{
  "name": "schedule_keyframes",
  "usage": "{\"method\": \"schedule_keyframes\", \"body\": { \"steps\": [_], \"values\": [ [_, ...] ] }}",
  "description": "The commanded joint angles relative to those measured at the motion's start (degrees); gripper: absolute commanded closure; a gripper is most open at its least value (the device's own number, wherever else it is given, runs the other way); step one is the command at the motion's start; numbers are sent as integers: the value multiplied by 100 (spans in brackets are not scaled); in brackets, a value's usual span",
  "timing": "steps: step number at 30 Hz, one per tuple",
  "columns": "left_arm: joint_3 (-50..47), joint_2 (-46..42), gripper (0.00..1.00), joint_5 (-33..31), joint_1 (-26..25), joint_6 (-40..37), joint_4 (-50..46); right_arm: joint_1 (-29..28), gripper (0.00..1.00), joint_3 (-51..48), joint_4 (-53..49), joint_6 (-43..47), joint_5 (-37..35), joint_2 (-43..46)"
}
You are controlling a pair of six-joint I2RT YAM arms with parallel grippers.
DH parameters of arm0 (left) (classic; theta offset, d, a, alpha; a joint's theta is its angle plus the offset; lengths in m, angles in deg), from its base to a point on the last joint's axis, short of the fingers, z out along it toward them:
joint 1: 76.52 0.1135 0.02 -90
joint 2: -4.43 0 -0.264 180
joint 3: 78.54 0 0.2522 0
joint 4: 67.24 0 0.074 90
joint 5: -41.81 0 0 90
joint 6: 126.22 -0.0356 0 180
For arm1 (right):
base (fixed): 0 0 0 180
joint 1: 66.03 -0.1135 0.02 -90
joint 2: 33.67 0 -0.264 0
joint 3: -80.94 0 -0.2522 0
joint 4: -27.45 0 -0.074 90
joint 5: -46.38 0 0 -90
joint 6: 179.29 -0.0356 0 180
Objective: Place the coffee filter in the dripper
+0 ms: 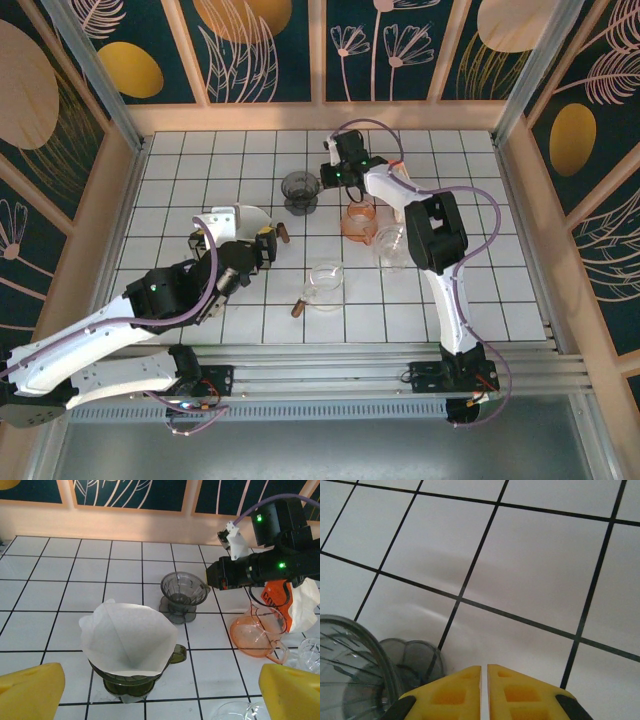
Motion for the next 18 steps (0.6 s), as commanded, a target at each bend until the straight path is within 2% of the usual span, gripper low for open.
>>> {"method": "schedule_keyframes", "body": {
  "steps": [1,8,12,16,18],
  "values": [
    [98,-26,1,-84,-29,105,7,-130,88,-444,5,71,115,368],
    [49,-105,1,-93,-27,126,18,-310,88,-1255,218,68,-78,904],
    [-9,-131,1,-67,-28,143,38,-310,83,-1559,375,42,-269,1223],
    [-50,-166,1,-92,-32,144,47,-310,70,-1860,672,224,-281,1560],
    [-61,-176,1,-111,-32,143,47,-311,56,-1959,784,403,48,1640]
  ]
}}
